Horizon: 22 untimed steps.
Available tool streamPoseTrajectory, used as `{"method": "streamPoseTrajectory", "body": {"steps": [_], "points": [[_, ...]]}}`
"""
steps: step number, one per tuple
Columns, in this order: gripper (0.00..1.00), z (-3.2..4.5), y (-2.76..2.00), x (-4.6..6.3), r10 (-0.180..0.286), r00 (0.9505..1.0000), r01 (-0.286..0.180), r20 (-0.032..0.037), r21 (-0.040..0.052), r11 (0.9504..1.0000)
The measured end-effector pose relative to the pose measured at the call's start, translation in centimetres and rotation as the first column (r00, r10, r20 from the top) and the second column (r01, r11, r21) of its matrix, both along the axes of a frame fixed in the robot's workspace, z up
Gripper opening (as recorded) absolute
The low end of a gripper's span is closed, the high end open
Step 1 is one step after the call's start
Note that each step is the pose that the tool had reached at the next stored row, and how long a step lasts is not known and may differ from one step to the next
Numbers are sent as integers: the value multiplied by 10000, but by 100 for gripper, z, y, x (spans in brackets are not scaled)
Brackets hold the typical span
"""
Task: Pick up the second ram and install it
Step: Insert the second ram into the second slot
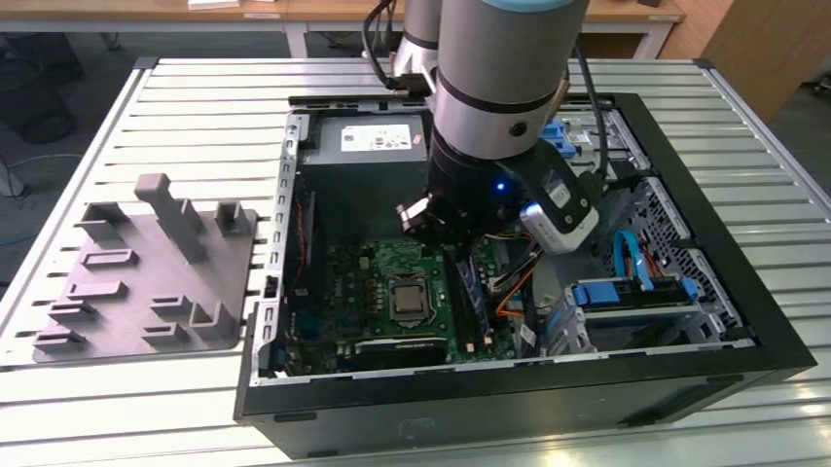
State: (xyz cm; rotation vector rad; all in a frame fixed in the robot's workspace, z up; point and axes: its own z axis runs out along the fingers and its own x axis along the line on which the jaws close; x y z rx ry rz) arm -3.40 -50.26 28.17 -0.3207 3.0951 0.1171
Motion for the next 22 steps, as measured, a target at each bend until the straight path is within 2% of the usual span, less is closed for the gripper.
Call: {"method": "streamPoseTrajectory", "body": {"steps": [8, 15, 20, 22], "points": [[14, -2, 0, 0, -533, 9986, 533, 0, 0, 9986], [14, -6, 0, 0, -1048, 9945, 1048, 0, 0, 9945], [14, -10, 0, 0, -1199, 9928, 1199, 1, 0, 9928], [14, -14, 0, 0, -1512, 9885, 1512, 0, 1, 9885]]}}
